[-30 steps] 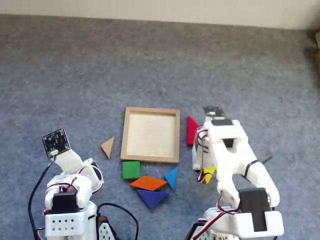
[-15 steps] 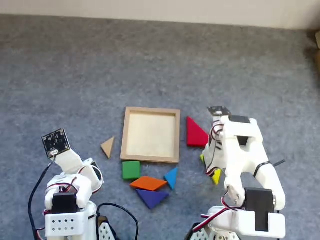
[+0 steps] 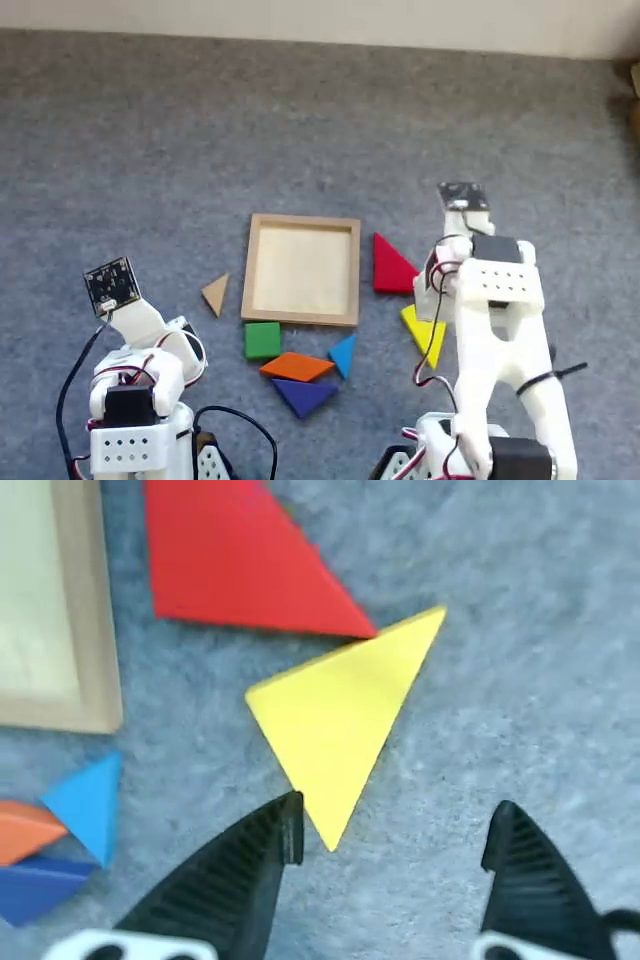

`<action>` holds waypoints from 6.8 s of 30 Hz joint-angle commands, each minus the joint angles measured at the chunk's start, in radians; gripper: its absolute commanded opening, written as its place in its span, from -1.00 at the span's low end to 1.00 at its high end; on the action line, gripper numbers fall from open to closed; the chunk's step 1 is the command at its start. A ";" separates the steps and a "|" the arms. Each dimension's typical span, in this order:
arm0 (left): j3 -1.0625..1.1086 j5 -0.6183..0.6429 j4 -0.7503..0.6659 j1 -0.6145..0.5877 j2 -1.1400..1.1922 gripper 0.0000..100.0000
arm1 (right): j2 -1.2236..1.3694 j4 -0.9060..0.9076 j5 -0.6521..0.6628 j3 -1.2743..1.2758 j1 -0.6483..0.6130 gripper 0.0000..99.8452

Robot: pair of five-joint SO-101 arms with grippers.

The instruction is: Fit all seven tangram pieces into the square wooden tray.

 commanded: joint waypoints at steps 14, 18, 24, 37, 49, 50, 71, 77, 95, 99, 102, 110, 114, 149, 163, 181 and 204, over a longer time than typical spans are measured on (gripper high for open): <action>0.022 -0.006 0.005 0.021 0.007 -0.91 | 0.236 -0.231 -0.520 -0.041 -0.182 -0.42; 0.022 -0.006 0.005 0.021 0.007 -0.91 | 0.298 -0.232 -0.522 -0.042 -0.143 -0.42; 0.022 -0.006 0.005 0.021 0.007 -0.91 | 0.349 -0.234 -0.517 -0.045 -0.133 -0.42; 0.022 -0.006 0.005 0.021 0.007 -0.91 | 0.374 -0.295 -0.525 -0.051 -0.133 -0.42; 0.022 -0.006 0.005 0.021 0.007 -0.91 | 0.380 -0.305 -0.598 -0.105 -0.133 -0.42; 0.022 -0.006 0.005 0.021 0.007 -0.91 | 0.375 -0.305 -0.600 -0.105 -0.133 -0.42; 0.022 -0.006 0.005 0.021 0.007 -0.91 | 0.421 -0.387 -0.603 -0.076 -0.111 -0.18; 0.022 -0.006 0.005 0.021 0.007 -0.91 | 0.472 -0.381 -0.603 -0.068 -0.110 -0.18; 0.022 -0.006 0.005 0.021 0.007 -0.91 | 0.473 -0.289 -0.601 -0.076 -0.113 -0.18; 0.022 -0.006 0.005 0.021 0.007 -0.91 | 0.475 -0.289 -0.601 -0.073 -0.113 -0.18; 0.022 -0.006 0.005 0.021 0.007 -0.91 | 0.476 -0.289 -0.601 -0.073 -0.113 -0.19; 0.022 -0.006 0.005 0.021 0.007 -0.91 | 0.472 -0.289 -0.519 -0.076 -0.113 -0.49; 0.022 -0.006 0.005 0.021 0.007 -0.91 | 0.472 -0.283 -0.434 -0.071 -0.111 -0.50; 0.022 -0.006 0.005 0.021 0.007 -0.91 | 0.036 -0.226 -0.296 -0.001 -0.335 -0.50; 0.022 -0.006 0.005 0.021 0.007 -0.91 | 0.039 -0.226 -0.298 -0.174 -0.552 -0.50; 0.022 -0.006 0.005 0.021 0.007 -0.91 | 0.197 -0.234 -0.298 -0.338 -0.622 -0.50; 0.022 -0.006 0.005 0.021 0.007 -0.91 | 0.608 -0.269 -0.525 -0.553 -0.622 -0.50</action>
